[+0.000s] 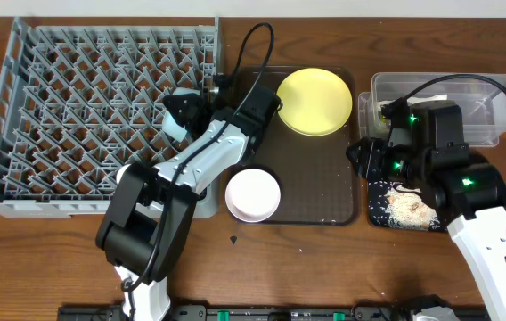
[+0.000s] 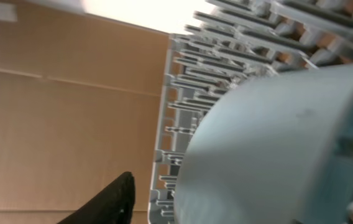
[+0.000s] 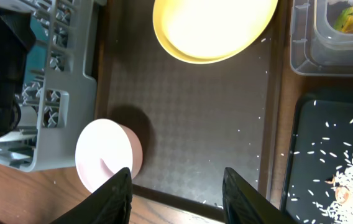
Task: Sort waste into correct bins and load items into the dishwasher
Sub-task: 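Release the blue plate in the rack and reach to the pink bowl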
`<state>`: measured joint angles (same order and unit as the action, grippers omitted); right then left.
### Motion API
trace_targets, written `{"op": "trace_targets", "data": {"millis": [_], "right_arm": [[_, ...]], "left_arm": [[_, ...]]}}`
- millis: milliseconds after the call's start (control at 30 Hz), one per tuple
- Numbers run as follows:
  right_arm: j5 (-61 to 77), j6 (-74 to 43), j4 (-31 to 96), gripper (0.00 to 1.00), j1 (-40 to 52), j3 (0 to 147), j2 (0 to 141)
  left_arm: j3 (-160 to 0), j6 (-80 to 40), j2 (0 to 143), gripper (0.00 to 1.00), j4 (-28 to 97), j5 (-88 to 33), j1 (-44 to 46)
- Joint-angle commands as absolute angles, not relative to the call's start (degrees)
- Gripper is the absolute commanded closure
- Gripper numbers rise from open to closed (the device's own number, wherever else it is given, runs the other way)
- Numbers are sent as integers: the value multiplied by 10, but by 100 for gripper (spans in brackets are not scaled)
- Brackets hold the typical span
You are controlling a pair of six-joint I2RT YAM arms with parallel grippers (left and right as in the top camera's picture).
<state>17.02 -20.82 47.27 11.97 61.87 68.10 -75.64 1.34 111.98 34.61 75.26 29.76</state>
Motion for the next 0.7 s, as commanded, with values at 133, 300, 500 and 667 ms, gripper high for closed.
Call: {"op": "trace_targets", "data": {"millis": [133, 300, 500, 667], "right_arm": [[174, -212, 473, 55, 124, 622, 683], [174, -212, 473, 55, 124, 622, 683], [174, -212, 473, 55, 124, 622, 683], [174, -212, 474, 56, 124, 622, 683]], "left_arm": [[-756, -37, 1102, 43, 392, 568, 320], [-756, -37, 1052, 38, 401, 478, 351], [-756, -37, 985, 35, 408, 364, 382], [-756, -74, 949, 35, 430, 207, 392]]}}
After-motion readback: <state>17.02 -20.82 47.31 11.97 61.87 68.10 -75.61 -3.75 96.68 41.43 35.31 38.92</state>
